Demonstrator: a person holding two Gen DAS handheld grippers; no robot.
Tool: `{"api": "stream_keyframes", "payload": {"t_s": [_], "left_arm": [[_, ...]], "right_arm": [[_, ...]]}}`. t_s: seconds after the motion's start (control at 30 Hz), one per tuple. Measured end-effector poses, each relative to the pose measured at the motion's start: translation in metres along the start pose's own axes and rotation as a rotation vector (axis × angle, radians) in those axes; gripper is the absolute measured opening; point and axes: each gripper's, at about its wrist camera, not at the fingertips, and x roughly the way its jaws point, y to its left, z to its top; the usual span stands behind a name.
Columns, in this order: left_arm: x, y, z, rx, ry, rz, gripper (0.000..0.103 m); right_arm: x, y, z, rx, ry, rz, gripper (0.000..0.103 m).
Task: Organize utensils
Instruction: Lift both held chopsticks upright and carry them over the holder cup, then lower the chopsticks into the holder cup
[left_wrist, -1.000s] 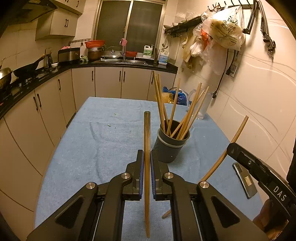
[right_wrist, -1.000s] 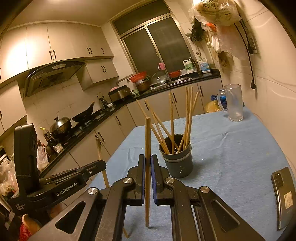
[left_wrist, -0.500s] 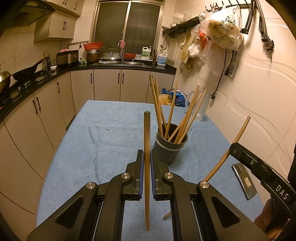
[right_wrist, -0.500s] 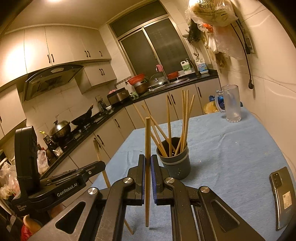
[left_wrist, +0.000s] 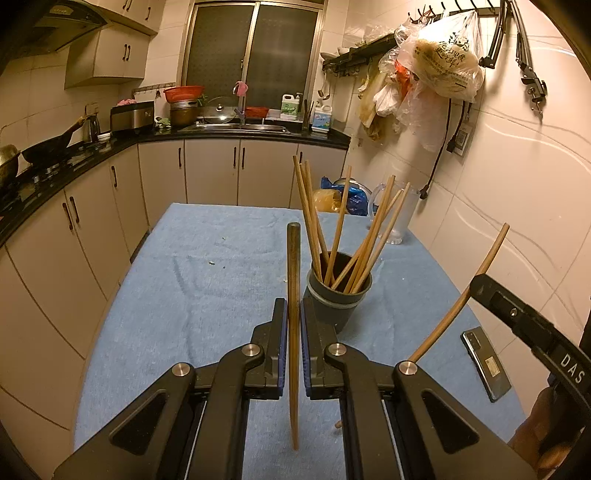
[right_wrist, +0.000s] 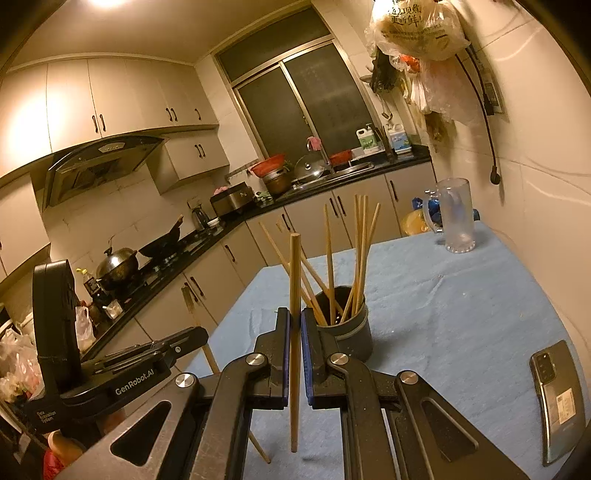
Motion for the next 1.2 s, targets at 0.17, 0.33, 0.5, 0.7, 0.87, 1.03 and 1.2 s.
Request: {"api": "stream_keyframes", "payload": {"t_s": [0.17, 0.33, 0.5, 0.7, 0.87, 1.03, 1.2], "left_arm": [[-0.004, -0.003, 0.014, 0.006, -0.018, -0.01, 0.006], [-0.005, -0.006, 0.033, 0.006, -0.036, -0.016, 0.006], [-0.01, -0.009, 0.06, -0.001, -0.068, -0.035, 0.006], [-0.022, -0.01, 0.1, -0.008, -0.13, -0.054, 0.006], [-0.019, -0.015, 0.13, -0.011, -0.176, -0.063, 0.006], [0.001, -0.017, 0.143, -0.041, -0.166, -0.086, 0.006], [0.03, -0.015, 0.133, -0.068, -0.128, -0.1, 0.006]], "right_arm": [[-0.005, -0.004, 0.014, 0.004, -0.032, -0.009, 0.007], [-0.011, -0.009, 0.033, 0.01, -0.077, -0.026, 0.007], [-0.014, -0.016, 0.054, 0.024, -0.108, -0.032, 0.007], [-0.018, -0.018, 0.085, 0.034, -0.172, -0.041, 0.007], [-0.017, -0.017, 0.113, 0.031, -0.228, -0.062, 0.007], [0.0, -0.018, 0.125, 0.026, -0.244, -0.099, 0.007], [0.026, -0.023, 0.119, 0.016, -0.218, -0.126, 0.007]]}}
